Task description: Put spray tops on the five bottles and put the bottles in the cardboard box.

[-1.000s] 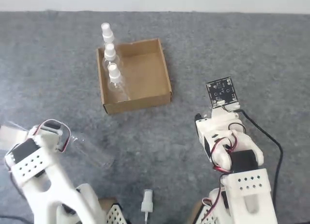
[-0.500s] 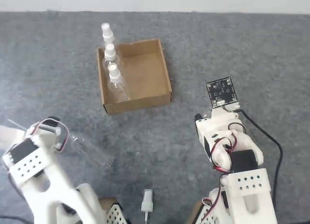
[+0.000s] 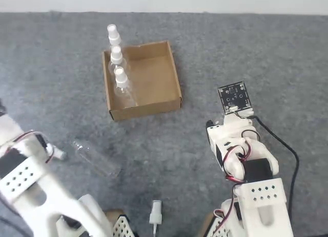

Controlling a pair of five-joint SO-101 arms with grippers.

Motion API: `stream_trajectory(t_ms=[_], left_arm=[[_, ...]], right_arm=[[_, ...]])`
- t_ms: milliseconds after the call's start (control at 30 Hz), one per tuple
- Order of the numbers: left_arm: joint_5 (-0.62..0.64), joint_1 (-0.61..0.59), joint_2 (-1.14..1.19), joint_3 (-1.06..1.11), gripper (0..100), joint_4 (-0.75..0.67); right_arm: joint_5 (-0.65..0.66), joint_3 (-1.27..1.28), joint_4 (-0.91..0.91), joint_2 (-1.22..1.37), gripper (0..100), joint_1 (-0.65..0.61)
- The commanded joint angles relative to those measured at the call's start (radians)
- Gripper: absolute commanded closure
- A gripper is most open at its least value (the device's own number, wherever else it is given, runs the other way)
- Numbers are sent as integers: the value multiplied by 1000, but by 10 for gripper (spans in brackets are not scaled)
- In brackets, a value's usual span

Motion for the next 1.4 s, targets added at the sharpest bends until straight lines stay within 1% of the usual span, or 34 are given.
stream_trajectory(t_ms=[0, 133, 367, 500, 633, 767, 867, 1000, 1033, 1067, 1200, 1267, 1367], left_arm=[[-207, -6, -32, -53, 901, -21], [-342, -8, -32, -51, 902, -15], [-603, 31, -31, -73, 902, 107], [-651, 34, -31, -116, 901, 140], [-732, 35, -29, -151, 900, 149], [-815, 48, -20, -156, 863, 149], [-882, 51, 41, -174, 855, 143], [-911, 46, 201, -257, 855, 147], [-937, 43, 238, -275, 855, 150], [-987, 43, 272, -294, 855, 164], [-1254, 40, 344, -351, 855, 262], [-1338, 37, 347, -372, 852, 281], [-1493, 32, 351, -380, 816, 284]], right_arm=[[18, -6, -16, -27, 923, 15], [18, -6, -16, -27, 923, 15], [20, -6, -16, -27, 923, 15], [20, -6, -16, -27, 923, 15], [20, -2, -18, -27, 923, 15], [20, 3, -22, -27, 922, 15], [21, 3, -22, -27, 922, 15], [21, 3, -22, -27, 921, 15], [21, 3, -22, -27, 921, 15], [21, 3, -22, -27, 921, 15], [21, 3, -22, -27, 921, 10], [21, 3, -22, -27, 921, 10], [21, 3, -22, -27, 920, 10]])
